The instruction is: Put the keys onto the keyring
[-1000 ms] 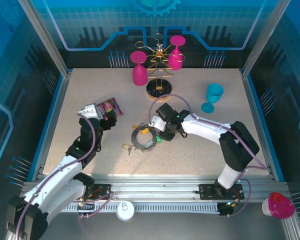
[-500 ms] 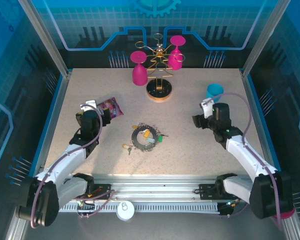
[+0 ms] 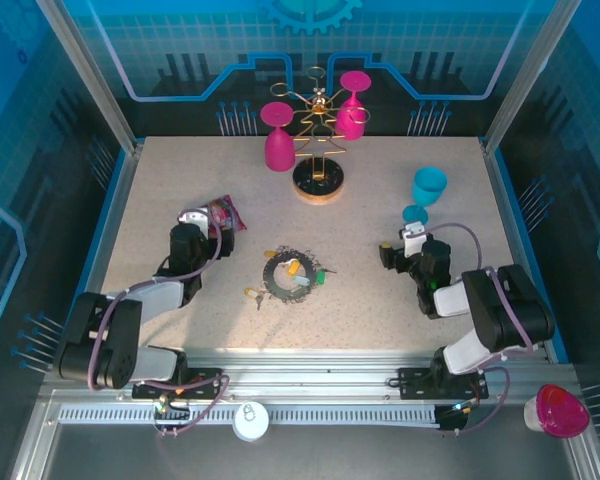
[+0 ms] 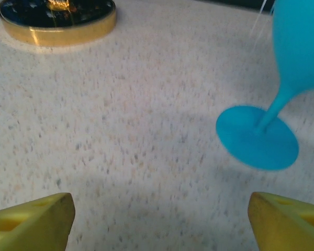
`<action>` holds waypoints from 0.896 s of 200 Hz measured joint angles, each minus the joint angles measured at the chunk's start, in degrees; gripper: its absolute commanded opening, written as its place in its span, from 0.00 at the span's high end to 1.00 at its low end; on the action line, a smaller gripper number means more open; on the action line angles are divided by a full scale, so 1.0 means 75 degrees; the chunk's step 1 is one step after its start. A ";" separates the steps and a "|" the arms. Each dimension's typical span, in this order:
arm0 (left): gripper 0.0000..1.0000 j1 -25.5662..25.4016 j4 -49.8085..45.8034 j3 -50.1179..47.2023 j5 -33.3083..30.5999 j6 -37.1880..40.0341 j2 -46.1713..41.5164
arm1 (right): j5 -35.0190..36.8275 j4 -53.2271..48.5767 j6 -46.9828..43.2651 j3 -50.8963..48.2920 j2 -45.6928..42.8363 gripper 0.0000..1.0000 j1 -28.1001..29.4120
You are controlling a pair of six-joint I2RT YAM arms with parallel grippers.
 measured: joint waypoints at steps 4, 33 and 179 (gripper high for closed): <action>0.01 0.0029 0.0146 0.0000 0.0090 0.0047 0.0079 | -0.0012 -0.0012 0.0032 -0.0017 0.0000 0.12 -0.0038; 0.01 0.0283 0.1166 -0.0006 0.0612 0.0184 0.0769 | -0.0154 -0.0303 0.0242 0.0615 -0.0009 0.03 -0.0443; 0.01 0.0580 0.2527 -0.0201 0.0525 -0.0026 0.1472 | -0.0423 -0.0615 0.0525 0.1116 -0.0026 0.00 -0.0641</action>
